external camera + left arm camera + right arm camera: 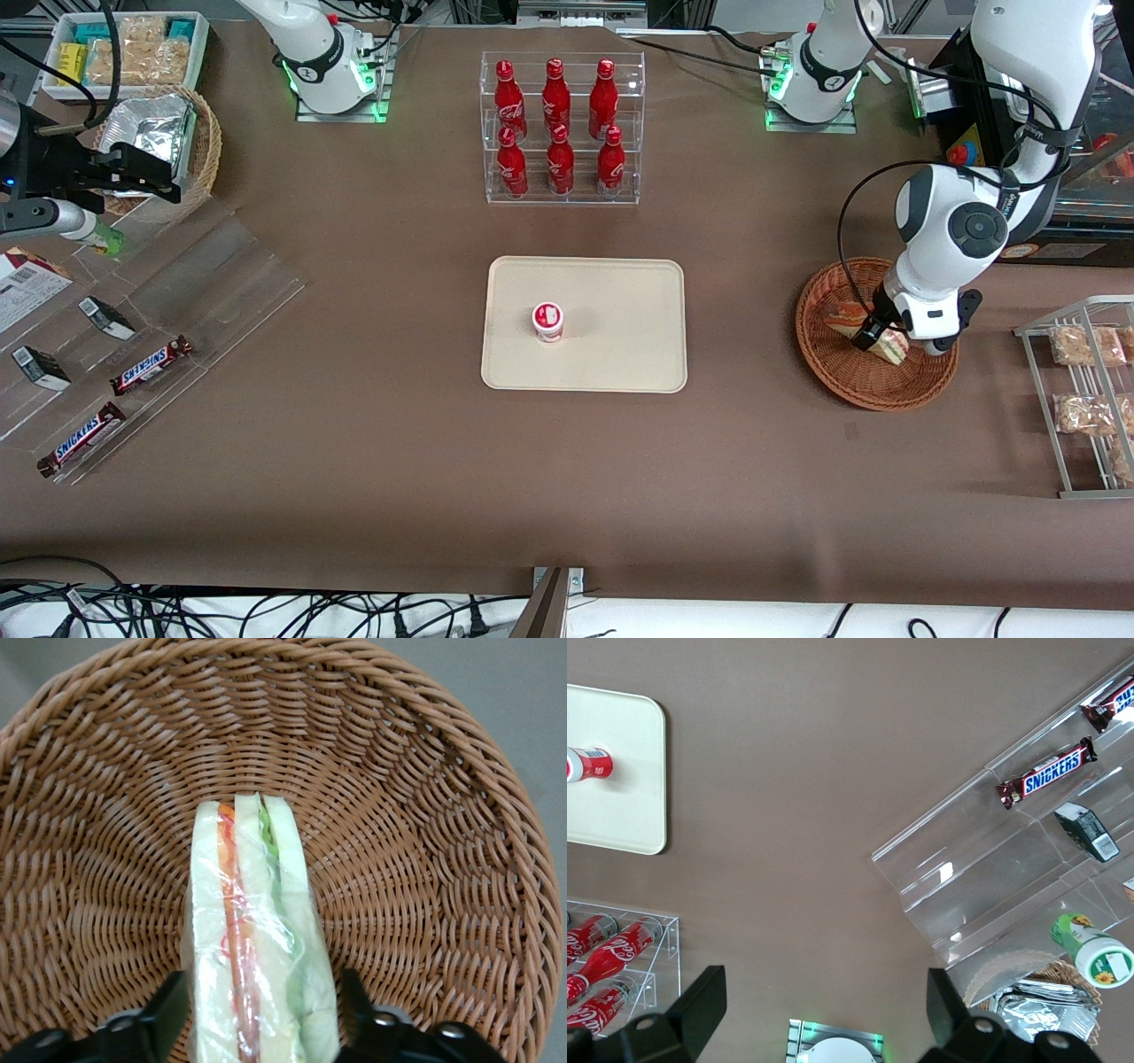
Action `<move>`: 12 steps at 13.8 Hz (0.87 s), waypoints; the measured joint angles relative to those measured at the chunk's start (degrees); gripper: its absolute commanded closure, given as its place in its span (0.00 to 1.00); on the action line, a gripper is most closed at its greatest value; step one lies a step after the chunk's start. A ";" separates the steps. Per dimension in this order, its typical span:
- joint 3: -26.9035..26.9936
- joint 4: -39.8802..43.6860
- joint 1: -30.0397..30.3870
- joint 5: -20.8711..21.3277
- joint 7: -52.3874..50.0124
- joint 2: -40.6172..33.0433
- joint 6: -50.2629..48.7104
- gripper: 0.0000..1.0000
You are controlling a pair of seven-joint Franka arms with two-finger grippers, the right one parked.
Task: Place sandwich from basket to tray
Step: 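Close the left gripper on the sandwich and lift it, then carry the held sandwich from the basket over the cream tray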
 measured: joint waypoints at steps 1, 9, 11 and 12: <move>0.00 -0.01 0.00 0.01 0.00 0.00 0.00 1.00; -0.83 2.88 -0.02 0.19 3.07 -3.50 -8.63 1.00; -2.19 5.72 -0.03 0.18 4.97 -5.27 -14.52 1.00; -3.08 7.41 -0.05 -0.10 5.98 -5.94 -17.52 1.00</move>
